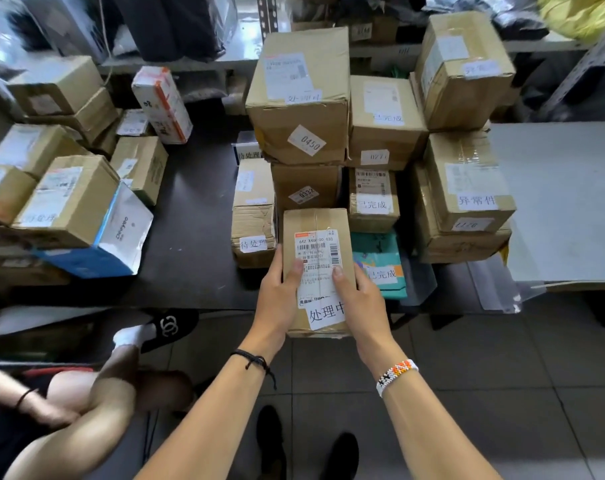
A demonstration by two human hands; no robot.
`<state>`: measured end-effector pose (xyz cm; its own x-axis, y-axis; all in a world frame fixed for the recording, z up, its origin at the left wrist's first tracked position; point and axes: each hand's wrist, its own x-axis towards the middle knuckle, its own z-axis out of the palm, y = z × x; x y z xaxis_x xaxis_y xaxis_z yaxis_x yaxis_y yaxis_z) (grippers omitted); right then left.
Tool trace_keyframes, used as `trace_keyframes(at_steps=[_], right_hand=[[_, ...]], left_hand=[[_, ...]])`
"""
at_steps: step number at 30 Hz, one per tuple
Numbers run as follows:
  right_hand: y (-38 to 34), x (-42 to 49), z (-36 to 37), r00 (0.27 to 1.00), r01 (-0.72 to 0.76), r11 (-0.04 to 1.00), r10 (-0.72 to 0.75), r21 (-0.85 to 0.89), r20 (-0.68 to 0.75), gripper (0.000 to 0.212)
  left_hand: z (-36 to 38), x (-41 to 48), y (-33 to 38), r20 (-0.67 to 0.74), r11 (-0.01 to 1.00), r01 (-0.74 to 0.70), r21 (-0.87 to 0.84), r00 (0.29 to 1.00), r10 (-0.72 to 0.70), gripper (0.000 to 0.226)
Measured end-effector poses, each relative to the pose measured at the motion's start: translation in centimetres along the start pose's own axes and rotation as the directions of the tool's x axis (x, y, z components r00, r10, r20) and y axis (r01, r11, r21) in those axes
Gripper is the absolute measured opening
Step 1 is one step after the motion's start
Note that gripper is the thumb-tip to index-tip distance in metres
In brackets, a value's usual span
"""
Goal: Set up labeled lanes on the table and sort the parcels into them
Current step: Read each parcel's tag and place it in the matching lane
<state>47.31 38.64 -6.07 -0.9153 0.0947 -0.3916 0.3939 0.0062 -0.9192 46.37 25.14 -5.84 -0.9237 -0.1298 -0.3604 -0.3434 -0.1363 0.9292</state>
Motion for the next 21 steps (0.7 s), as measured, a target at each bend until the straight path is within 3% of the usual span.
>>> trace_keyframes(at_steps=[5, 9, 15, 21], right_hand=[[0.9, -1.1, 0.0, 0.999, -0.003, 0.994, -0.003, -0.109, -0.054, 0.019], [1.9, -1.2, 0.8, 0.984, -0.059, 0.963, 0.011, -0.265, -0.179, 0.018], [1.9, -0.3, 1.9, 0.967, -0.139, 0.893, 0.029, -0.428, -0.254, 0.046], [1.0, 0.2, 2.6, 0.963, -0.188, 0.770, 0.023, -0.609, -0.268, 0.021]], left_hand=[[-0.5, -0.9, -2.0, -0.041, 0.992, -0.060, 0.115, 0.997, 0.065, 0.036], [-0.9, 0.3, -3.7, -0.129, 0.963, -0.043, 0.266, 0.988, 0.079, 0.042], [-1.1, 2.1, -4.7, -0.086, 0.813, -0.077, 0.577, 0.984, 0.155, 0.044], [-0.9, 1.7, -5.1, -0.095, 0.687, -0.104, 0.719, 0.965, 0.246, 0.053]])
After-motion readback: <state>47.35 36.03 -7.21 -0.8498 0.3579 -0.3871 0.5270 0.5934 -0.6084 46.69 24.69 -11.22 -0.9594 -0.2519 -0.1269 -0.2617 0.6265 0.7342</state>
